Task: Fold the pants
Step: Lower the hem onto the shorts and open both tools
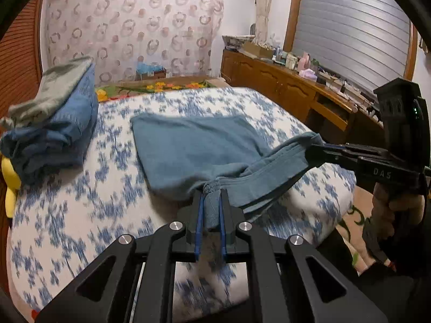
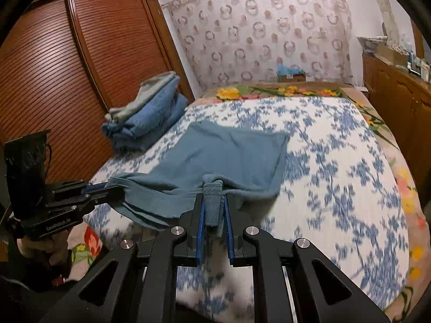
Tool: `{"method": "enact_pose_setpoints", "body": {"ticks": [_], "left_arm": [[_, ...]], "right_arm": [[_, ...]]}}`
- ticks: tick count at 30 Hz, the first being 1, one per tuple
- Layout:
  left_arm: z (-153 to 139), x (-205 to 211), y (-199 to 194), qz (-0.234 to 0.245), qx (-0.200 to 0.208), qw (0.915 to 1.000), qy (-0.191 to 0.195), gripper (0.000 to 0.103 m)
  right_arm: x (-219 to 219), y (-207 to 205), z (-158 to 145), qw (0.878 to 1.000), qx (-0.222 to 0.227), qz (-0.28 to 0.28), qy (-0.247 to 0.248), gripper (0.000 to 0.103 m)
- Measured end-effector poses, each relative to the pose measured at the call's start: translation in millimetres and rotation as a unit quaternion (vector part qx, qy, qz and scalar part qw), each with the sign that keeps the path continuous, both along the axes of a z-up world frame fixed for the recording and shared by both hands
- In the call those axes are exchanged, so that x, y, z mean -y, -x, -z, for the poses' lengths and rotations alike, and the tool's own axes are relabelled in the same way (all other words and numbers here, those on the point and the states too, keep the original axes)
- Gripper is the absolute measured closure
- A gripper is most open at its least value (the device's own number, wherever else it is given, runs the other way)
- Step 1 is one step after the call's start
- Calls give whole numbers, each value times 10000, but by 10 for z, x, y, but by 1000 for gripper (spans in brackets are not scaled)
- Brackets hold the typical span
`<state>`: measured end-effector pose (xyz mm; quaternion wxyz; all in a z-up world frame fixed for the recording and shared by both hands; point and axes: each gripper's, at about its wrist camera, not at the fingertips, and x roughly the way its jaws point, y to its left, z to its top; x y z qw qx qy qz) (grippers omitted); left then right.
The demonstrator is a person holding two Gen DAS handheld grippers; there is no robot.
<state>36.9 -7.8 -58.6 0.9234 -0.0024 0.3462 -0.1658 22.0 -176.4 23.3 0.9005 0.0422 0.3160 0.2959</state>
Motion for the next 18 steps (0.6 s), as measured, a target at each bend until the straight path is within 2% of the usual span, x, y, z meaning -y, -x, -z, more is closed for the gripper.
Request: {"method": "enact_pose_setpoints", "body": {"ticks": [11,18], "left_arm": [[-339,-83,-573,-164,438,9989,-60,92],[-135,-108,-937,-297,189,9992,-202,92]], "right_arm": [[-119,-492,-143,9990,304,325,-65,90],[-231,-790,65,9993,37,379,-3,90]]}}
